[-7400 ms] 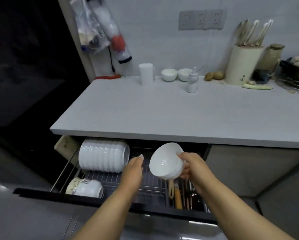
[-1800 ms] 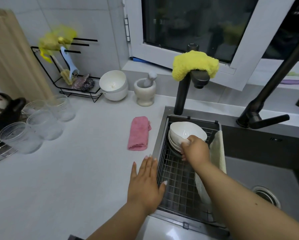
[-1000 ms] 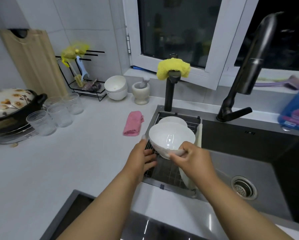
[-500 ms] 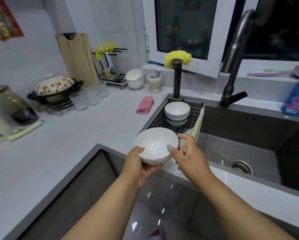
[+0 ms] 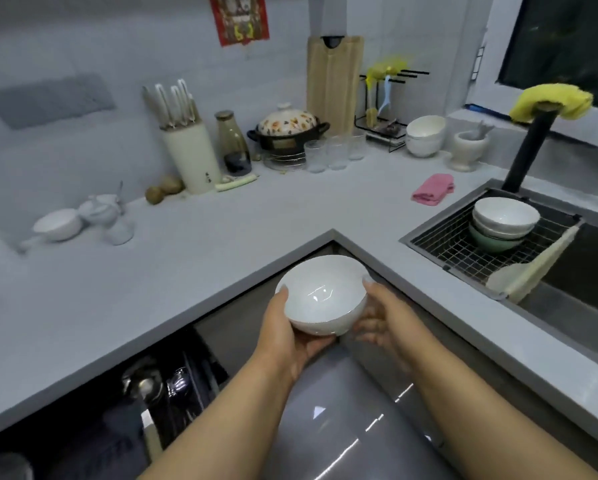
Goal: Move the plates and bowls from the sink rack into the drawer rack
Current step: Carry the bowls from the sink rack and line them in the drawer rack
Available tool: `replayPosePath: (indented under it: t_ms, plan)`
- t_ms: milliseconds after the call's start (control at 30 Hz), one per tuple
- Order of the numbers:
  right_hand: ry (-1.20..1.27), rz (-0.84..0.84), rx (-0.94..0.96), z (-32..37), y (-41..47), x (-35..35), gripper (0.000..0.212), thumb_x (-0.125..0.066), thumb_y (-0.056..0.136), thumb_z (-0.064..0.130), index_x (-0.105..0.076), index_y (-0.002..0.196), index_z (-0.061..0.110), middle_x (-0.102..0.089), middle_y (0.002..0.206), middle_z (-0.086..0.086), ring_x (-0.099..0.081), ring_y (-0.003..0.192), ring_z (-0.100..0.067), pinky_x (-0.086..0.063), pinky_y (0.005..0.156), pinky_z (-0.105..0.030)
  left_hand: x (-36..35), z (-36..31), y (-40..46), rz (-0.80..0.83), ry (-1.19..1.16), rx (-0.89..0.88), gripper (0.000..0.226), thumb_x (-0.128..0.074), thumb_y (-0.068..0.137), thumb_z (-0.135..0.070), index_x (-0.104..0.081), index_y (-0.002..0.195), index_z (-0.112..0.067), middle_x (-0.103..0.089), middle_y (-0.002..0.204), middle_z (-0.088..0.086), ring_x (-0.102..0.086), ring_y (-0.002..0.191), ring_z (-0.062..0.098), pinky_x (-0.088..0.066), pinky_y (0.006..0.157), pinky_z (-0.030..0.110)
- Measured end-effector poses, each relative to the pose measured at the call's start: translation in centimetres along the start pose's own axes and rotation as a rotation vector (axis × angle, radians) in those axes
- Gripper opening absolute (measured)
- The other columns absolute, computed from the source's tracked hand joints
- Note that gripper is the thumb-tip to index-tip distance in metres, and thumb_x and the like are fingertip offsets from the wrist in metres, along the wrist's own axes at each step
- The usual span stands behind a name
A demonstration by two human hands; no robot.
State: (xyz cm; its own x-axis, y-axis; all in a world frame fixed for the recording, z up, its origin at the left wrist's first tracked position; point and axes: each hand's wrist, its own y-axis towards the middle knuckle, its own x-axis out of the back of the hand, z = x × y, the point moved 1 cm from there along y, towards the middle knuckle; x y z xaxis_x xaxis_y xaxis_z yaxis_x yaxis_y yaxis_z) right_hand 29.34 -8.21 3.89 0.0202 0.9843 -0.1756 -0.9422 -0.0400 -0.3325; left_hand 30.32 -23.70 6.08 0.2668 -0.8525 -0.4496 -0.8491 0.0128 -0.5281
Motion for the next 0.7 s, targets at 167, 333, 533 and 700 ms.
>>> replayPosePath:
  t_ms: [167, 333, 533, 700]
  plan:
    - [0.044, 0.241, -0.128, -1.1, -0.3, -7.9, 0.051, -0.054, 0.088, 0.046, -0.056, 0.123, 0.009, -0.069, 0.079, -0.015, -0.069, 0.074, -0.027, -0.053, 0.072, -0.036, 8.0, -2.0, -2.4, -0.139, -0.106, -0.077, 0.043, -0.037, 0.097, -0.046, -0.057, 0.117, -0.014, -0.068, 0.109, 0.017, -0.066, 0.098, 0.036, -0.058, 0.074, 0.047]
    - [-0.001, 0.378, -0.195, -3.8, -1.4, -16.9, 0.056, -0.061, 0.084, 0.044, -0.054, 0.126, 0.008, -0.067, 0.085, -0.018, -0.07, 0.075, -0.028, -0.055, 0.07, -0.036, 17.4, -3.5, -5.5, -0.291, -0.112, -0.136, 0.045, -0.037, 0.096, -0.05, -0.057, 0.119, -0.018, -0.069, 0.109, 0.015, -0.067, 0.098, 0.034, -0.057, 0.077, 0.046]
    - [-0.138, 0.43, -0.211, -8.6, -4.9, -28.7, 0.034, -0.052, 0.091, 0.036, -0.055, 0.115, 0.013, -0.063, 0.097, -0.021, -0.063, 0.082, -0.031, -0.054, 0.075, -0.04, 29.9, -4.9, -10.0, -0.434, -0.004, -0.14, 0.041, -0.033, 0.098, -0.052, -0.057, 0.11, -0.02, -0.069, 0.103, 0.014, -0.069, 0.089, 0.031, -0.058, 0.067, 0.039]
    - [-0.313, 0.487, -0.219, -13.6, -7.4, -38.0, 0.027, -0.053, 0.092, 0.032, -0.055, 0.11, 0.013, -0.064, 0.098, -0.016, -0.065, 0.075, -0.025, -0.054, 0.06, -0.032, 41.9, -5.8, -14.5, -0.626, 0.132, -0.144, 0.051, -0.027, 0.1, -0.049, -0.058, 0.117, -0.012, -0.069, 0.101, 0.009, -0.066, 0.094, 0.025, -0.054, 0.079, 0.039]
